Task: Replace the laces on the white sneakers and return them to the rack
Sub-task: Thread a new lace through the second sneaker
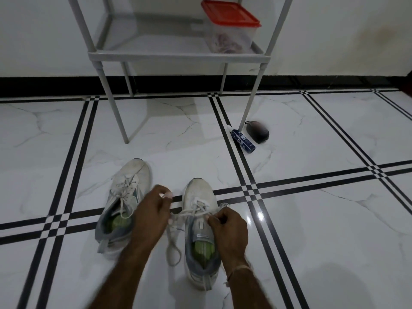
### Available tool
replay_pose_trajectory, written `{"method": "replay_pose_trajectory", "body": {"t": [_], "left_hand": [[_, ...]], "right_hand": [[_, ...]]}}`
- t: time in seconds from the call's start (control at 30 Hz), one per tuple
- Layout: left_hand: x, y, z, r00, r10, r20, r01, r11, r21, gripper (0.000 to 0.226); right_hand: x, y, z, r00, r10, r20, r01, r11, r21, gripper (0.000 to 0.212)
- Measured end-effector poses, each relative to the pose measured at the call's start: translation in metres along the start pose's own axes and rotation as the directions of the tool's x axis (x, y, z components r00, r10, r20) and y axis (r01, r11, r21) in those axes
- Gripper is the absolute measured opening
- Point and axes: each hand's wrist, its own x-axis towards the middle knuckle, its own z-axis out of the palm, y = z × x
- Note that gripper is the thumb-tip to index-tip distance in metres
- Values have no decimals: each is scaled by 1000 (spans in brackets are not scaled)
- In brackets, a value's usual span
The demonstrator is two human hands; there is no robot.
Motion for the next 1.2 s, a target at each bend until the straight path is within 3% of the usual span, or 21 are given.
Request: {"method": "replay_pose_trajectory", "body": {"t": [0.1,0.17,0.2,0.23,0.27,0.3,0.33,0.37,0.43,0.5,0.6,0.67,0.73,0.77,0.8,0.83,0.9,0.97,1.07,1.13,1.2], "left_hand": [[-18,-19,21,965,-25,262,-48,961,271,12],[-15,-8,24,971,-189,149,202,977,-74,27],[-6,0,19,927,-360,103,368,819,-440,36],[4,7,11,883,-455,114,378,545,-748,42],[13,12,2,848,-500,174,322,226,-919,45],[19,16,-6,832,-522,189,258,62,-964,46],[20,22,-12,816,-548,181,262,73,-962,45],[20,24,-14,809,-574,126,335,275,-901,38],[6,14,-8,909,-415,-37,372,847,-381,17],[-13,-7,7,983,-122,138,110,990,90,15],[-20,-22,26,968,-42,249,-4,983,181,17],[-13,-8,24,942,-298,155,332,895,-298,30],[1,2,17,802,-524,287,482,285,-828,48],[5,1,13,766,-559,318,438,91,-894,52],[6,5,11,752,-580,313,420,56,-906,49],[4,7,10,764,-596,246,443,207,-872,41],[-6,2,15,872,-487,51,444,744,-500,24],[-17,-10,24,957,-271,102,270,963,17,14],[-22,-18,32,960,-181,213,132,966,224,23],[-21,-8,31,913,-348,211,370,926,-76,27],[-20,0,34,815,-504,284,579,710,-400,24]], "right_hand": [[0,-3,-1,1000,9,3,-9,1000,-24,21],[1,-3,-4,1000,22,10,-22,1000,-12,22],[1,-3,-5,999,32,15,-32,999,-8,22],[2,-2,-6,999,42,12,-42,999,-3,23],[3,-1,-6,999,49,1,-49,999,6,25],[4,-1,-5,999,50,-8,-50,999,10,26],[3,0,-4,998,55,-11,-55,998,14,27],[4,1,-4,998,57,-10,-57,998,16,27],[5,1,-2,998,57,-17,-57,998,15,28],[6,0,-1,997,71,-11,-71,997,16,27],[6,1,-3,996,90,-11,-89,996,22,27],[7,0,-4,995,95,-5,-95,995,25,27],[8,1,-3,995,96,-6,-96,995,22,27],[8,1,-2,995,98,-9,-97,995,21,27],[9,1,-2,995,99,-13,-99,995,19,27],[9,1,-1,995,101,-16,-100,995,15,27],[9,1,1,995,101,-23,-101,995,7,27],[10,1,1,994,104,-30,-104,995,2,28],[10,0,1,993,115,-15,-115,993,1,27],[9,-1,1,993,118,-9,-118,993,17,25],[9,-1,1,992,126,-8,-125,991,42,21]]}}
